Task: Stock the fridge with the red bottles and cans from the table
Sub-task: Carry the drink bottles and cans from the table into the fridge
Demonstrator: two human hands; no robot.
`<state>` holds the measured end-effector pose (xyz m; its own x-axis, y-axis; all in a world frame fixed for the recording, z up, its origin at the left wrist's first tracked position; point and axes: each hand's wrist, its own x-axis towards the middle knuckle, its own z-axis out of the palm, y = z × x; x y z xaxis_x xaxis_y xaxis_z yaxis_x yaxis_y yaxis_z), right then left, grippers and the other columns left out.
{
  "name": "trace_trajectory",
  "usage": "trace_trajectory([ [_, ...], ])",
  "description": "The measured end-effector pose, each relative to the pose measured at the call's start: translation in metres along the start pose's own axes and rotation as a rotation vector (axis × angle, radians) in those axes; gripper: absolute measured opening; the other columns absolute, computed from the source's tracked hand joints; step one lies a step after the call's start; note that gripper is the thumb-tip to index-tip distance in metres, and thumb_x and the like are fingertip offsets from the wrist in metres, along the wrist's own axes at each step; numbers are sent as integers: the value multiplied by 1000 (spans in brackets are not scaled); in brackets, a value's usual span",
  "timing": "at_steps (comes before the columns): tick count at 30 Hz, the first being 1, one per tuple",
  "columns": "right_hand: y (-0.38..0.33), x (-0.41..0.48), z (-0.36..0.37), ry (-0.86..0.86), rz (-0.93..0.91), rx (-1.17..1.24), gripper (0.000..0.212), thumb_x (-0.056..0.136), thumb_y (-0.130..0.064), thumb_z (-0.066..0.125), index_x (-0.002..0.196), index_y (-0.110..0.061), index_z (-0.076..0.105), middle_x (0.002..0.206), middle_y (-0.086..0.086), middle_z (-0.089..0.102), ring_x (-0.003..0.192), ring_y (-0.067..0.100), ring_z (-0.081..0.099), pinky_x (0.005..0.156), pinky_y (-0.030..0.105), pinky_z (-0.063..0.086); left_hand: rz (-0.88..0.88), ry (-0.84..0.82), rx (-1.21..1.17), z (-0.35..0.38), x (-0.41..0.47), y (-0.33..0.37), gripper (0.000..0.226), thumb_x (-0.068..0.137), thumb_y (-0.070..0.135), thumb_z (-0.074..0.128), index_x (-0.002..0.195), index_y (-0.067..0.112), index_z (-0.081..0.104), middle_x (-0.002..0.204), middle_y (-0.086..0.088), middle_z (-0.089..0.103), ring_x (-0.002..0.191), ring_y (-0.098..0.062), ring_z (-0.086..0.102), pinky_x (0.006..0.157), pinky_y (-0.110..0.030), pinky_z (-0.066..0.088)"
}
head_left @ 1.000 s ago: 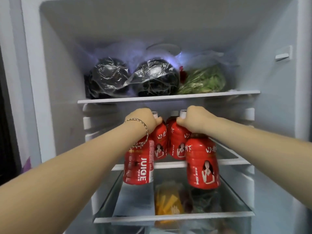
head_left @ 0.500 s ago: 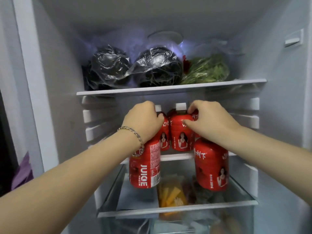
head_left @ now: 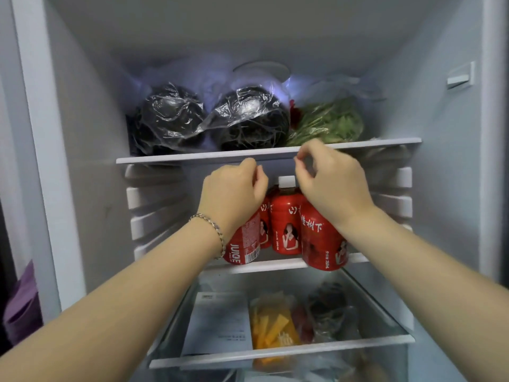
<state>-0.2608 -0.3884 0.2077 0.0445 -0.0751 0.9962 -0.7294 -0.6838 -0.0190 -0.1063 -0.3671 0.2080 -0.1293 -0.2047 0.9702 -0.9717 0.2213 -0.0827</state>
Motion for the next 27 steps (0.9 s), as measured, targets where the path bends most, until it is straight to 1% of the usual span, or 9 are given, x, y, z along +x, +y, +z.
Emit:
trace_trajectory([
  [4,9,-1,3,0,147,7,13,88,-20,57,87,-7,57,71,-3,50,65,37,58,59,37,42,-153,-81,-92,11,-15,-10,17,88,27,48,80,11,49,65,0,49,69,-26,49,54,-30,33],
  [8,12,-25,10,-124,140,-150,26,83,-30,49,96,-9,58,98,10,57,72,33,60,56,31,38,-260,-194,-6,29,-42,-15,43,84,38,47,116,9,53,113,-15,51,99,-36,52,82,-45,42],
  [10,14,-44,17,-222,114,-272,42,79,-38,52,107,-8,59,114,19,55,92,38,60,69,42,48,-416,-338,-135,34,-50,-15,52,89,38,54,135,20,38,139,-15,29,125,-35,36,101,-47,33],
  [12,12,-56,22,-445,214,-351,68,82,-52,56,134,-11,43,144,29,29,127,47,37,96,58,37,-499,-397,-301,34,-54,-13,62,88,39,58,141,33,28,148,-12,11,137,-34,20,108,-44,31],
  [14,11,-62,26,-686,380,-404,100,77,-71,50,150,-20,6,152,27,-15,140,49,-4,107,65,14,-505,-415,-365,33,-54,-7,65,87,41,57,142,39,23,151,-11,4,140,-33,11,108,-42,30],
  [17,12,-61,37,-815,518,-422,121,66,-81,51,147,-27,-21,142,27,-39,136,53,-18,106,69,11,-531,-437,-407,33,-52,-7,69,91,35,54,144,45,11,153,-12,-3,142,-33,6,108,-39,29],
  [21,24,-57,58,-897,711,-251,127,63,-78,59,143,-32,-29,142,29,-39,139,53,-9,108,61,23,-634,-421,-431,39,-61,-10,104,84,29,65,146,27,-17,153,-15,-4,139,-38,21,108,-45,34],
  [25,45,-61,71,-947,756,-73,124,71,-64,66,142,-30,-31,149,27,-28,142,47,-7,112,57,18,-669,-459,-275,46,-61,-13,112,79,38,70,147,15,-15,148,-17,16,129,-35,38,101,-46,41],
  [27,57,-60,72,-1004,765,-9,125,74,-60,66,142,-25,-32,153,27,-14,142,45,11,115,53,21,-670,-504,-118,48,-58,-18,106,78,44,68,147,17,-7,141,-18,29,125,-35,40,97,-47,42],
])
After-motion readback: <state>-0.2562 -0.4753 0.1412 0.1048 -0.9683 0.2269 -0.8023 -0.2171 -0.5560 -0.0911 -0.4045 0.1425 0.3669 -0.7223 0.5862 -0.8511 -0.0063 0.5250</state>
